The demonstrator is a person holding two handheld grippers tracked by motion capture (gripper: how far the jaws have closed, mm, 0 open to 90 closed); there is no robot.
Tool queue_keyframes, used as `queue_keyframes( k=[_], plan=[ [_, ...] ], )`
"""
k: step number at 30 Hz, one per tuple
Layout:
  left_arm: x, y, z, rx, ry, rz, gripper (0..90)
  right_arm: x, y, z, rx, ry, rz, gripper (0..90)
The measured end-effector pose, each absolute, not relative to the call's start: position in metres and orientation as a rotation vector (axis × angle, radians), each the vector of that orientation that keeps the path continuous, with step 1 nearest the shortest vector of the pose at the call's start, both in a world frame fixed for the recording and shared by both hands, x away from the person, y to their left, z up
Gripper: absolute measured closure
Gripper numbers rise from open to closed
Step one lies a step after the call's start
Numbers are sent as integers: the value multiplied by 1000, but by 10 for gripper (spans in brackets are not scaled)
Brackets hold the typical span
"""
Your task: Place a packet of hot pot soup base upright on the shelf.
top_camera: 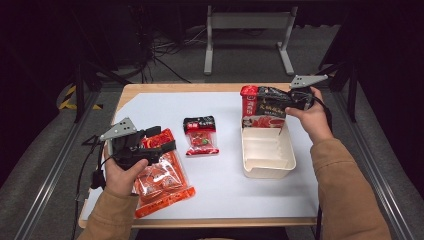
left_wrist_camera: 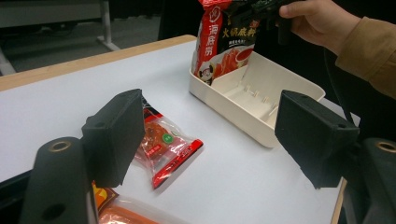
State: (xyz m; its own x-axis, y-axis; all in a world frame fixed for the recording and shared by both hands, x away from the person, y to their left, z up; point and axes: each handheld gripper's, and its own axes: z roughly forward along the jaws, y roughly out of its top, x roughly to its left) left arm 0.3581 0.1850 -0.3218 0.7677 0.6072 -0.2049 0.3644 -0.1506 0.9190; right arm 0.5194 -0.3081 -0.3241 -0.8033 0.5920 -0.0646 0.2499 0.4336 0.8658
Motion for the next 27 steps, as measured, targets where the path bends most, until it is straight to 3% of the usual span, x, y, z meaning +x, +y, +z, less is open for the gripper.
queue_keyframes(
  k=[11,18,23,27],
  plan=[
    [361,184,-325,1804,764,283,259,518,-313,-327,758,2323,1323,727],
    [364,185,-329,1842,761,317,312,513,-314,-326,850,2258,1419,425],
    [365,188,-331,1838,758,314,318,506,-318,-321,897,2226,1411,322],
    [367,193,-334,1820,755,320,301,497,-325,-317,912,2193,1396,302]
  ],
)
